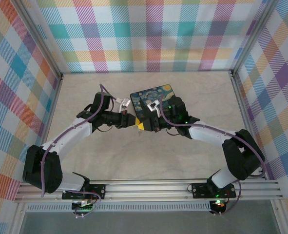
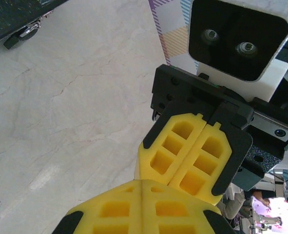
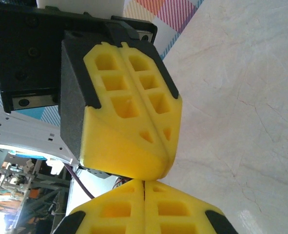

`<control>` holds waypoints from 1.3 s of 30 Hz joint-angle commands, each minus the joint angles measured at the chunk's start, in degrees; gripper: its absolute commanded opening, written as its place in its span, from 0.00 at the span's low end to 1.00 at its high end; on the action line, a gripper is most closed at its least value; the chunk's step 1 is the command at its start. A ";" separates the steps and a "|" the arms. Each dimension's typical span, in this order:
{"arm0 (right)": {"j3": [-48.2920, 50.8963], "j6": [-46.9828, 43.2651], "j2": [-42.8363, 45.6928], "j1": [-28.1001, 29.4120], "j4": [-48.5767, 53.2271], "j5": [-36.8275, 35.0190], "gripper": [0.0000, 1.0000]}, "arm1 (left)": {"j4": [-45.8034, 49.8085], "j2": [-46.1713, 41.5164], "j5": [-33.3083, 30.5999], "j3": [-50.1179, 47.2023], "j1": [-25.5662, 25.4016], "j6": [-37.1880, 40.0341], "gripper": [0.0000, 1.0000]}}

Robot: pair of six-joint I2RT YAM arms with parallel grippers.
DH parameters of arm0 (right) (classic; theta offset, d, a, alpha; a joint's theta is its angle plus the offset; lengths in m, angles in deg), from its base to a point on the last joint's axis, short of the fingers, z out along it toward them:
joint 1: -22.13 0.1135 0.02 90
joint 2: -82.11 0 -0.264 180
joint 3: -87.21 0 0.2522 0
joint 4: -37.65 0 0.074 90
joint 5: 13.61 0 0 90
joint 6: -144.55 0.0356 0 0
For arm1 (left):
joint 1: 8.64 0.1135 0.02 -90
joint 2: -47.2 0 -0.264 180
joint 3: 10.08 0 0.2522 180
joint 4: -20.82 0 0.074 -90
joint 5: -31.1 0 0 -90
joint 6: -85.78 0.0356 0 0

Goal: Unlock the padlock with the key

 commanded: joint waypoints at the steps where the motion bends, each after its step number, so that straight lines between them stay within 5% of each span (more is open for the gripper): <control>1: -1.67 3.12 -1.78 -0.81 -3.57 2.33 0.15 | -1.82 0.98 -1.75 1.41 -0.48 -2.23 0.00; 4: -1.58 3.40 -1.95 -1.03 -3.59 2.58 0.27 | -3.24 2.87 -3.48 2.05 -0.30 -5.80 0.00; 8: -0.27 3.65 -1.20 -1.25 -4.43 1.90 0.30 | -5.50 3.83 -4.73 2.34 0.22 -9.40 0.00; 16: 2.88 9.37 -1.82 -1.60 -13.04 -0.14 0.31 | -9.50 2.84 -3.12 2.53 0.57 -12.38 0.00; 23: 4.81 15.76 -4.10 -1.69 -24.30 -0.04 0.25 | -11.77 1.96 -1.38 1.93 0.60 -13.40 0.00; 30: 6.22 16.20 -2.72 -1.71 -25.09 -1.22 0.14 | -11.97 0.30 -0.93 1.26 0.75 -13.01 0.00; 39: 7.33 15.70 -1.62 -1.78 -24.08 -1.93 0.29 | -12.30 -0.97 -0.53 0.52 1.05 -13.35 0.00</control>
